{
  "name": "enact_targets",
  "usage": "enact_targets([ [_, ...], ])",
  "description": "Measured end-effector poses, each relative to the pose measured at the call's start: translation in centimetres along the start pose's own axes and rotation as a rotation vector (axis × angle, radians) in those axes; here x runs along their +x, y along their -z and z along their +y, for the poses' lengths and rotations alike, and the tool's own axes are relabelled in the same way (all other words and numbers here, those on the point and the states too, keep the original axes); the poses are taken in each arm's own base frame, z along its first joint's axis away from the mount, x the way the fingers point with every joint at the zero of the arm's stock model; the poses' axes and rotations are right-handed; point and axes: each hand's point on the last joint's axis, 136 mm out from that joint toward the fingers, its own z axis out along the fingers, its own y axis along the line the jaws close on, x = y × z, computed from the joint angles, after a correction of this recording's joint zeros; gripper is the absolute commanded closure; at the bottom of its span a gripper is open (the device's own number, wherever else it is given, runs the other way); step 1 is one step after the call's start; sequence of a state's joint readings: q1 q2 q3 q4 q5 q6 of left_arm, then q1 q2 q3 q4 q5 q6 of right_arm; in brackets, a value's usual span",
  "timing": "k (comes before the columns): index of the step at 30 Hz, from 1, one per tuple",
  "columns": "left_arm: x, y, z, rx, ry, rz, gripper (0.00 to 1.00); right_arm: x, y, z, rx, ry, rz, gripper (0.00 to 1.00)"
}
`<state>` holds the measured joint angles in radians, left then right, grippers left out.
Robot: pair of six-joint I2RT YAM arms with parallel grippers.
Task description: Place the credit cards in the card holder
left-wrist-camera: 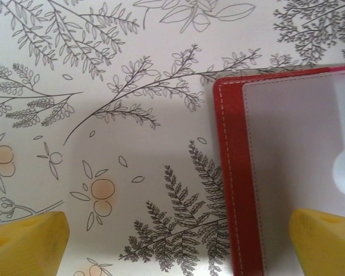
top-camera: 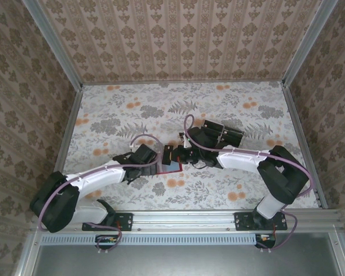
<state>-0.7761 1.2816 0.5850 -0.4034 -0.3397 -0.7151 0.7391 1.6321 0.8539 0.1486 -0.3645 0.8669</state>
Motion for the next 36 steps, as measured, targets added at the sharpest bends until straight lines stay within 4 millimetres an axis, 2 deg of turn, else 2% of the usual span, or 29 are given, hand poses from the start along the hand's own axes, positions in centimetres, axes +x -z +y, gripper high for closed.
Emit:
enact_targets([
  [15,0.4,0.0,0.8,-0.051,0.052,-0.004,0.00,0.3,-2.2,-1.6,-0.048,0.005,-0.037,1.00],
  [27,0.6,-0.1,1.0,-0.060,0.056,0.000,0.00,0.6,-3.2,-2.8,-0.030,0.001,-0.040,1.00],
  [36,1.1,-0.4,1.3,-0.070,0.057,0.011,0.00,0.9,-3.7,-2.7,-0.040,0.009,-0.036,1.00],
])
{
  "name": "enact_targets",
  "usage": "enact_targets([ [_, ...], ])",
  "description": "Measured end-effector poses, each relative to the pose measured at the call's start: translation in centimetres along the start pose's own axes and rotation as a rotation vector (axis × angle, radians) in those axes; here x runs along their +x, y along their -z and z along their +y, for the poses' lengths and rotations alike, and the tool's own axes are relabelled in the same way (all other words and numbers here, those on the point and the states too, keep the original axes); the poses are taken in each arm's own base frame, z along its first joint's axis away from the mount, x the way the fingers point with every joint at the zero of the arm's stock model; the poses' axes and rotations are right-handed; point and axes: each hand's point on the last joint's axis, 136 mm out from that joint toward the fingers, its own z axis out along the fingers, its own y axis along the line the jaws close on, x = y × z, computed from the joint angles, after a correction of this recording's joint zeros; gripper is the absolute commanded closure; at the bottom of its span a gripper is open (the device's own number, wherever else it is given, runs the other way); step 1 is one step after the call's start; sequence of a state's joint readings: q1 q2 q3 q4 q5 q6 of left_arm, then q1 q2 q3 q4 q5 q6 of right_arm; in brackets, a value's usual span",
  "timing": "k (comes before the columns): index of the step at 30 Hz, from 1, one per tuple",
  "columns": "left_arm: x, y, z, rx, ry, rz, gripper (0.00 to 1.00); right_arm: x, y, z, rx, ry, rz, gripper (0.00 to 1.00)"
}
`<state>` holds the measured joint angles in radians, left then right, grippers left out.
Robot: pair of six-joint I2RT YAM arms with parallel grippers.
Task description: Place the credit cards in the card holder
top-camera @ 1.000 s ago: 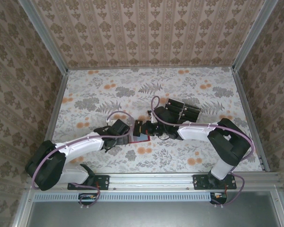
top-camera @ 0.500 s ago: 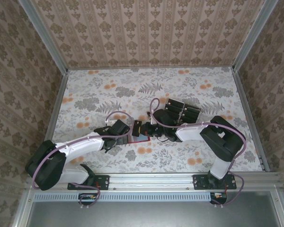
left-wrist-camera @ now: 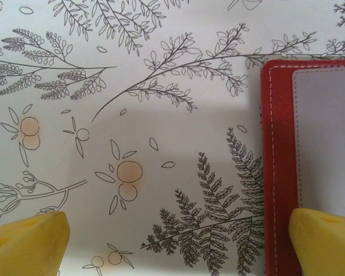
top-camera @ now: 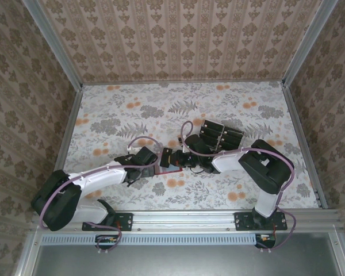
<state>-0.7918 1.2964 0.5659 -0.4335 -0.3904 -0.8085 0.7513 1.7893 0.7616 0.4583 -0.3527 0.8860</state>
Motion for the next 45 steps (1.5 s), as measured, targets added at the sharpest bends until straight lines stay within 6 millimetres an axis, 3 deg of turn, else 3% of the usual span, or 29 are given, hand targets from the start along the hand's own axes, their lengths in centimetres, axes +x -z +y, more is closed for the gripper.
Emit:
enact_targets([
  [33,0.3,-0.2,0.2,-0.005,-0.003,0.006,0.00,2.2,-1.0,0.3,-0.093,-0.065,0.069,1.00],
  [38,0.3,-0.2,0.2,-0.006,-0.002,0.005,0.00,1.9,-0.7,0.1,-0.089,-0.070,0.060,1.00],
  [45,0.2,-0.3,0.8,-0.022,0.005,0.009,0.00,-0.3,1.7,1.0,-0.097,-0.047,0.008,1.00],
])
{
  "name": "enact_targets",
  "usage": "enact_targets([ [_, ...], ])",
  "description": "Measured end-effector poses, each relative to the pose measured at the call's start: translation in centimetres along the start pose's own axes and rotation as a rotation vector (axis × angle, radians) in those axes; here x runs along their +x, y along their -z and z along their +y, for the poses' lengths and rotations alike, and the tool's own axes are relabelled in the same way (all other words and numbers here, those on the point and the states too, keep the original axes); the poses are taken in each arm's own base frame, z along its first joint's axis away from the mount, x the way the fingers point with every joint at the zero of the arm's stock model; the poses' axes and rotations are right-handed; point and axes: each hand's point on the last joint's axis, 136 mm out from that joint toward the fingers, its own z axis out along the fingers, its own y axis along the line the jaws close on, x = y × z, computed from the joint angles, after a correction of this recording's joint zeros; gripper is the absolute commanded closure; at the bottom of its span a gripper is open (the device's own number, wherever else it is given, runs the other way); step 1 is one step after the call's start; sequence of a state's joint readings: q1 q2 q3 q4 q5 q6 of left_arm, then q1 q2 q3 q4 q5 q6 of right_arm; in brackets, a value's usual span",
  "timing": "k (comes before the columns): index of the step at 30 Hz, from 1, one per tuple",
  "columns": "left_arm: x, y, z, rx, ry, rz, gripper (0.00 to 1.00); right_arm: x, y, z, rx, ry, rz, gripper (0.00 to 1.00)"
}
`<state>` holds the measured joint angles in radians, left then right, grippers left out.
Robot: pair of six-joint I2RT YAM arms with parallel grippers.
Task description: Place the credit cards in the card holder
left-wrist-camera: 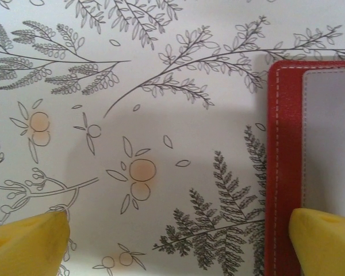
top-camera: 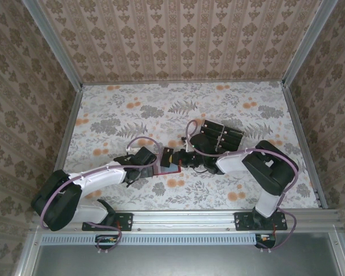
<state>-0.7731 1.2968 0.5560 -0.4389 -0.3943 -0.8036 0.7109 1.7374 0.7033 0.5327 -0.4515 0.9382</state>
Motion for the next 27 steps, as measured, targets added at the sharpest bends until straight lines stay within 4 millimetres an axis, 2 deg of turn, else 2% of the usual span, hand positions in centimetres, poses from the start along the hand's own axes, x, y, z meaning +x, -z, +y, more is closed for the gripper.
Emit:
enact_targets([
  [5,0.0,0.1,0.4,-0.020,-0.027,0.004,0.00,-0.4,0.7,0.7,0.000,0.026,-0.007,1.00],
  [17,-0.1,-0.1,0.3,-0.039,-0.056,0.019,0.00,0.1,0.1,0.9,0.006,0.044,0.020,1.00],
  [27,-0.1,-0.1,0.3,-0.040,-0.055,0.020,0.00,1.2,-1.2,-0.6,0.035,0.031,0.059,1.00],
])
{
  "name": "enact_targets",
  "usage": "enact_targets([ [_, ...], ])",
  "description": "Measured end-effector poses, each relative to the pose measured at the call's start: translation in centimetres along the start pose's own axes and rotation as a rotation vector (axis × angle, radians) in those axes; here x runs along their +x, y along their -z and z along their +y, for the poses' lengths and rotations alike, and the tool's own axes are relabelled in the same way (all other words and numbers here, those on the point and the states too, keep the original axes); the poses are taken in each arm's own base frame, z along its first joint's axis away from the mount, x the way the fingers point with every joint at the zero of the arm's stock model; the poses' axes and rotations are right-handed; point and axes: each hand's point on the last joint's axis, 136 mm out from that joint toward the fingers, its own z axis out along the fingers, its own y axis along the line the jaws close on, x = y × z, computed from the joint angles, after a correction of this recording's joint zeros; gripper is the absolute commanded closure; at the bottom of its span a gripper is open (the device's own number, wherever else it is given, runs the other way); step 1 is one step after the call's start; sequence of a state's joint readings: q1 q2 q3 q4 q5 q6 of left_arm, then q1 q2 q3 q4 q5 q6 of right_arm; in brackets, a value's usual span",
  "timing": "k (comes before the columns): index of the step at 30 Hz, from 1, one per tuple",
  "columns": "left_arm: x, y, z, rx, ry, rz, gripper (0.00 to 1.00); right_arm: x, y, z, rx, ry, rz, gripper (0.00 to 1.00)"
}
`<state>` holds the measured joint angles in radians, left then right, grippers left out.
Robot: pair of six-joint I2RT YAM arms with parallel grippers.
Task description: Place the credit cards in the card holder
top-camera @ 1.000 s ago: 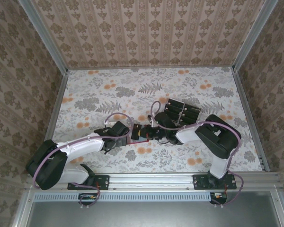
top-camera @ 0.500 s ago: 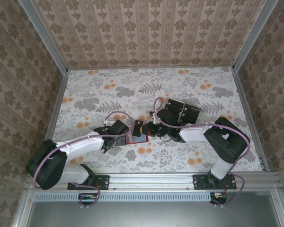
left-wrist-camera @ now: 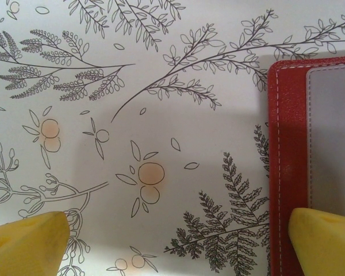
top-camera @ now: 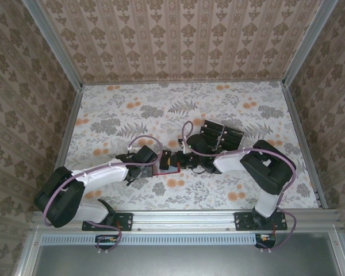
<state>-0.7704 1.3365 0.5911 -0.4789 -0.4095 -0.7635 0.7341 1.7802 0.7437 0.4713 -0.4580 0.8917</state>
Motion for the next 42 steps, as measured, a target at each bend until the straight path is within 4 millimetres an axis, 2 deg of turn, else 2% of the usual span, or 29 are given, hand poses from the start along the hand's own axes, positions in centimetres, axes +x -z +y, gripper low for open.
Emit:
enact_targets([
  [5,0.0,0.0,0.0,0.000,0.000,0.000,0.00,0.1,-0.5,-0.5,0.009,-0.003,0.008,1.00],
  [21,0.0,-0.1,-0.1,0.002,0.001,-0.001,0.00,0.1,-1.1,0.7,-0.047,0.016,0.021,1.00],
  [34,0.0,-0.1,-0.1,0.003,0.003,-0.003,0.00,0.2,-1.1,0.8,-0.052,0.016,0.025,1.00],
  [42,0.0,-0.1,-0.1,0.003,0.005,-0.003,0.00,0.5,-0.9,-0.1,-0.041,-0.019,0.022,1.00],
])
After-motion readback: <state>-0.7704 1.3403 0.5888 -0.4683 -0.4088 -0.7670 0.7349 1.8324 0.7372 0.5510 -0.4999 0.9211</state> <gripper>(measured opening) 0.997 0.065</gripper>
